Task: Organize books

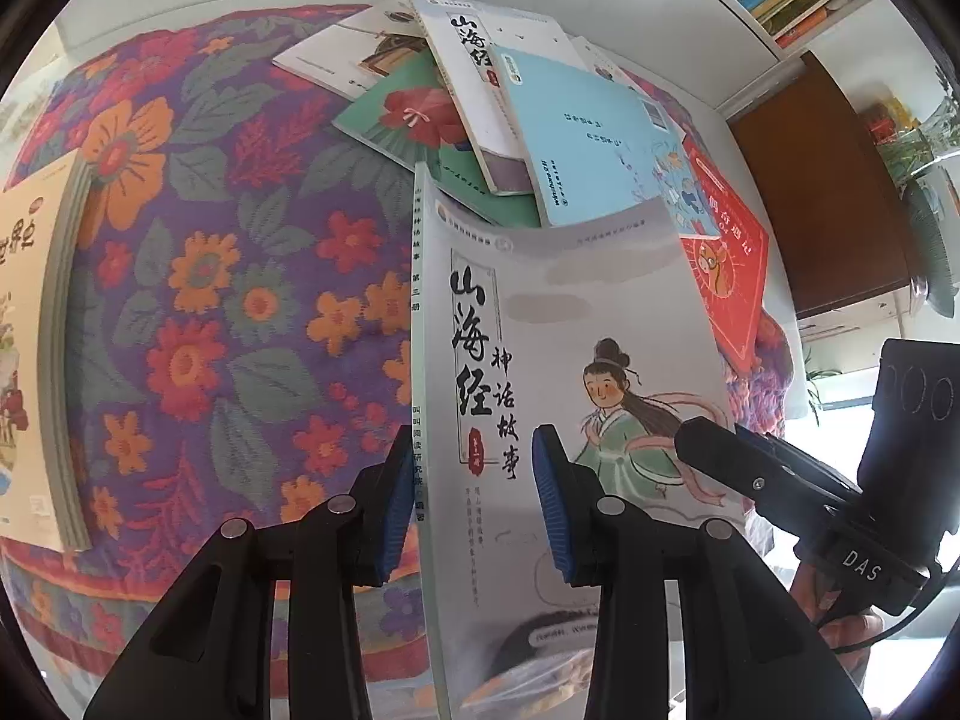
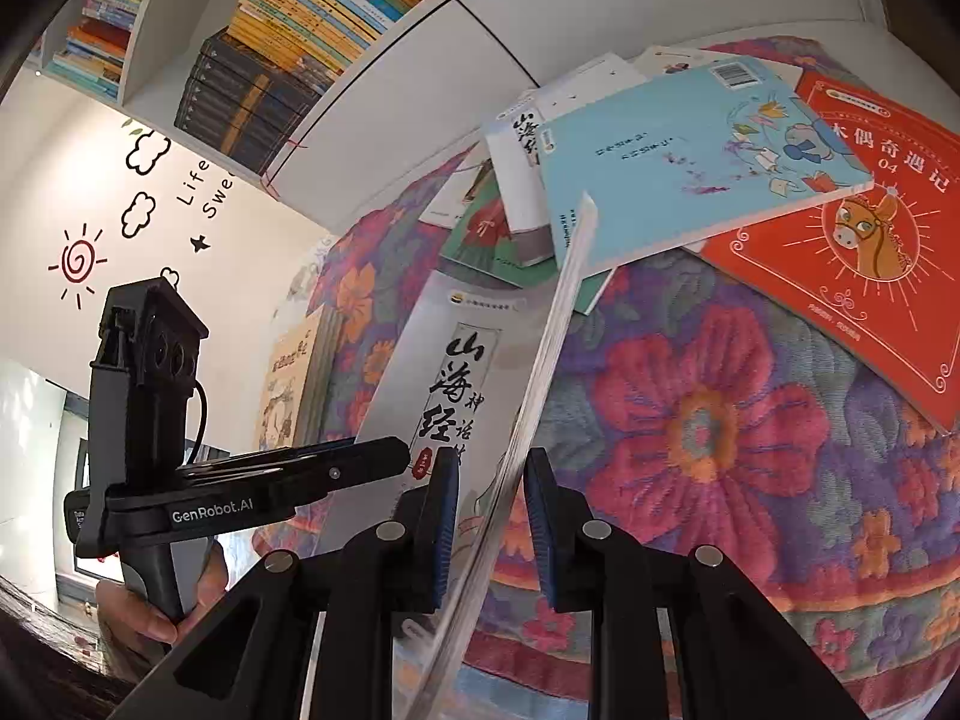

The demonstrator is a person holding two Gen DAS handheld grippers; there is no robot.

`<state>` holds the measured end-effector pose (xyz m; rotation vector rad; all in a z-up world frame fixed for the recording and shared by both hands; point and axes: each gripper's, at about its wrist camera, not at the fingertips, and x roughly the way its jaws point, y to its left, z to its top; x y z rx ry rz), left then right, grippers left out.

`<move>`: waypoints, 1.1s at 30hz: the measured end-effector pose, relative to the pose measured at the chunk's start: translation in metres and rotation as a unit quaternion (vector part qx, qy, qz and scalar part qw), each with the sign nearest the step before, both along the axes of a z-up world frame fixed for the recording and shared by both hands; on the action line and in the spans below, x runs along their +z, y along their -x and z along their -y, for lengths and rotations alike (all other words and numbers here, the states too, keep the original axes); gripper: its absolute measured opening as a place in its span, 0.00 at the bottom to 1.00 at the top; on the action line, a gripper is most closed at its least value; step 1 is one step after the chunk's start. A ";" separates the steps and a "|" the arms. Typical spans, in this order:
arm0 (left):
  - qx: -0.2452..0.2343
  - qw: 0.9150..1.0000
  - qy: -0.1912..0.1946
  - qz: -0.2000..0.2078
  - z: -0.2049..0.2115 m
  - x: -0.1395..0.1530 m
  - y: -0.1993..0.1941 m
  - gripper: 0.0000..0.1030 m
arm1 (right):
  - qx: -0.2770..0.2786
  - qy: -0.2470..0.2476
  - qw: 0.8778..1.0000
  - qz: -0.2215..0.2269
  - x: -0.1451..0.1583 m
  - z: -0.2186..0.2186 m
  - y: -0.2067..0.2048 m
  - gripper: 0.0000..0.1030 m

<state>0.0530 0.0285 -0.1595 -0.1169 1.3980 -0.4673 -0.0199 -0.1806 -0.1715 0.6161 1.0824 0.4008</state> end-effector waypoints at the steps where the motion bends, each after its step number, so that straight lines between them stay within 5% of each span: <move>1: 0.001 1.000 0.001 0.000 -0.001 0.000 0.000 0.34 | 0.000 0.000 1.000 0.000 0.000 -0.001 0.000 0.22; 33: 0.021 0.999 0.025 0.035 -0.064 0.040 -0.006 0.34 | 0.018 0.001 0.999 0.035 0.038 -0.059 -0.013 0.22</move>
